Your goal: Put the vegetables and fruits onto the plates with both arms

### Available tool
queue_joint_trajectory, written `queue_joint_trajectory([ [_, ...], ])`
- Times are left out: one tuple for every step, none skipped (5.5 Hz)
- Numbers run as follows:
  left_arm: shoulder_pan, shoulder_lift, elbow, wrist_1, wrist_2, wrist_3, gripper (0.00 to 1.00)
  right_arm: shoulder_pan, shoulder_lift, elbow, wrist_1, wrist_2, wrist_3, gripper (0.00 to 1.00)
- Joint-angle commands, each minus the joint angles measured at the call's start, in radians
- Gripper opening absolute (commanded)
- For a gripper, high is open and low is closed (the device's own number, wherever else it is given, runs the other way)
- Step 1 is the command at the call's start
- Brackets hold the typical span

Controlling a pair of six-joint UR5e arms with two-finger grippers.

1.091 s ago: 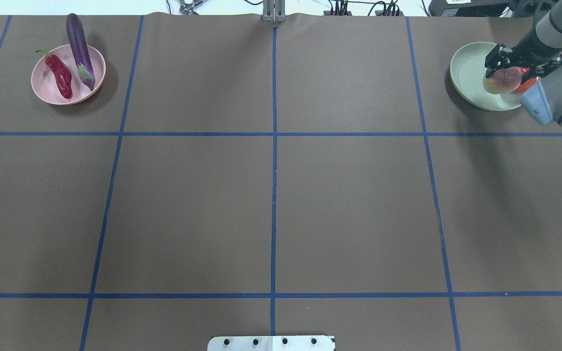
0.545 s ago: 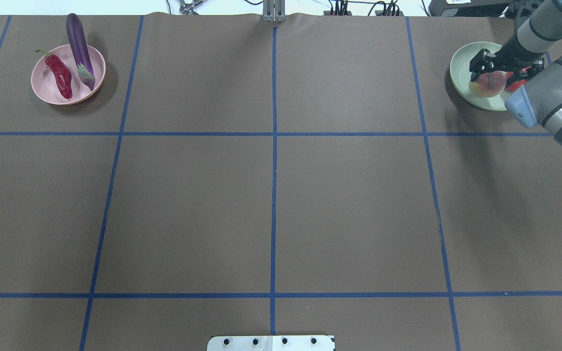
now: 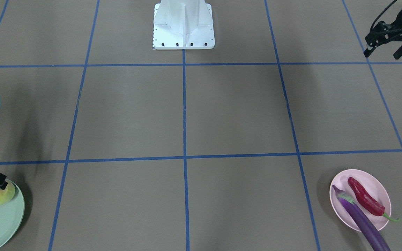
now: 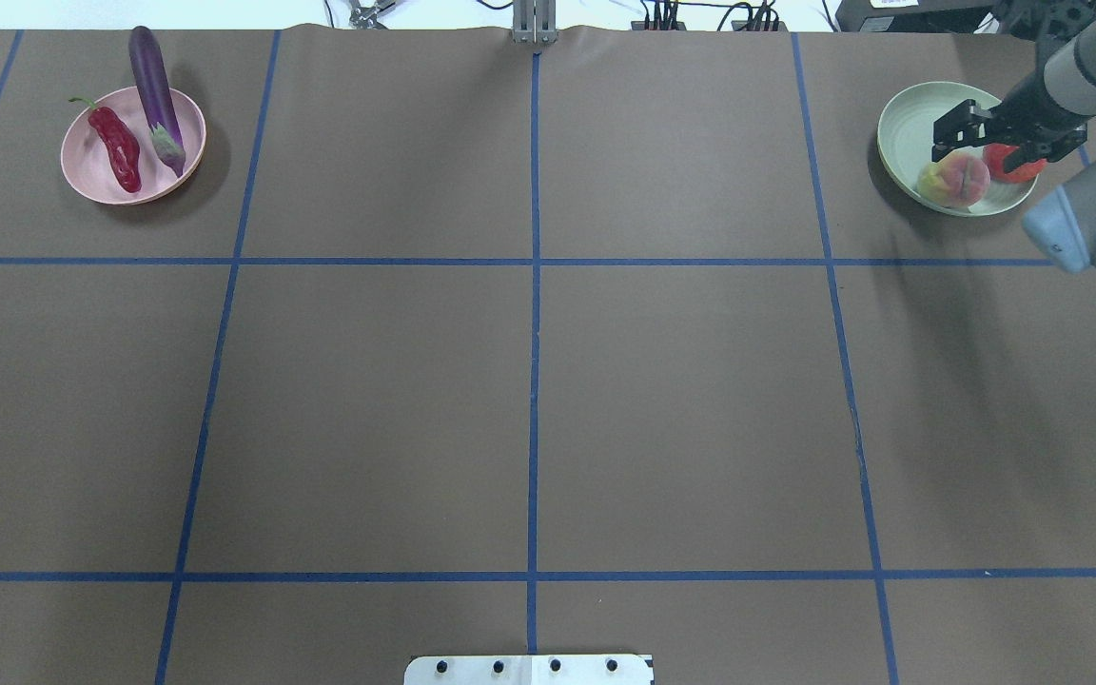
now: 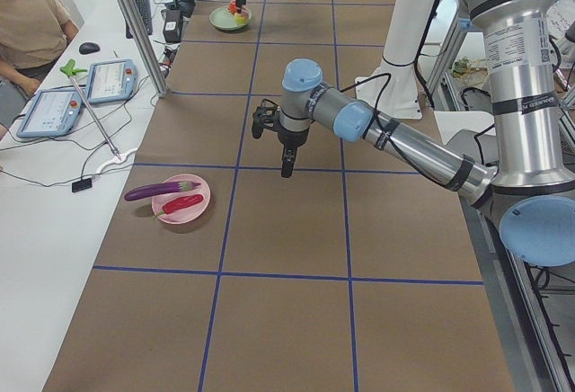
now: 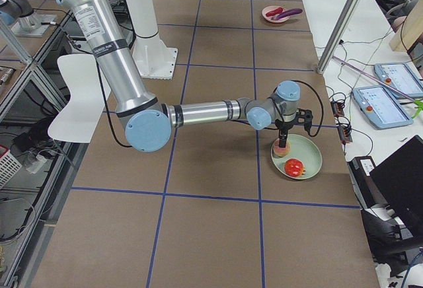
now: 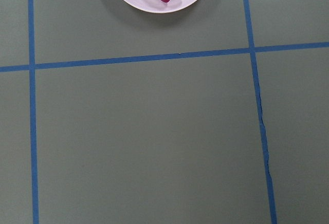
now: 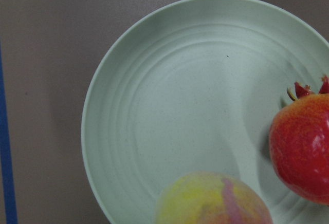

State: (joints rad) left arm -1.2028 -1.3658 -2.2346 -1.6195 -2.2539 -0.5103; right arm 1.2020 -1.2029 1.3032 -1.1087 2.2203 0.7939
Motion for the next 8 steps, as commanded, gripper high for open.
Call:
queue_joint_trajectory([
  [0.003,-0.013,0.048,0.0,-0.001,0.074,1.0,0.115,-0.167,0.136,0.001,0.123,-0.171,1.0],
  [0.005,-0.016,0.087,0.001,-0.001,0.149,1.0,0.186,-0.261,0.201,-0.002,0.18,-0.309,1.0],
  [-0.015,-0.024,0.128,0.001,0.0,0.215,1.0,0.224,-0.34,0.262,-0.002,0.241,-0.327,1.0],
  [-0.062,-0.059,0.191,0.016,0.0,0.301,1.0,0.231,-0.424,0.337,-0.002,0.249,-0.347,1.0],
  [-0.128,-0.126,0.238,0.106,0.001,0.406,1.0,0.24,-0.475,0.39,-0.003,0.251,-0.37,1.0],
  [-0.212,-0.238,0.298,0.265,0.001,0.531,1.0,0.234,-0.471,0.393,-0.019,0.252,-0.381,1.0],
  [-0.286,-0.301,0.35,0.355,0.001,0.621,1.0,0.229,-0.454,0.395,-0.049,0.251,-0.384,1.0],
  [-0.319,-0.321,0.41,0.357,-0.01,0.627,1.0,0.228,-0.422,0.392,-0.113,0.246,-0.425,1.0],
])
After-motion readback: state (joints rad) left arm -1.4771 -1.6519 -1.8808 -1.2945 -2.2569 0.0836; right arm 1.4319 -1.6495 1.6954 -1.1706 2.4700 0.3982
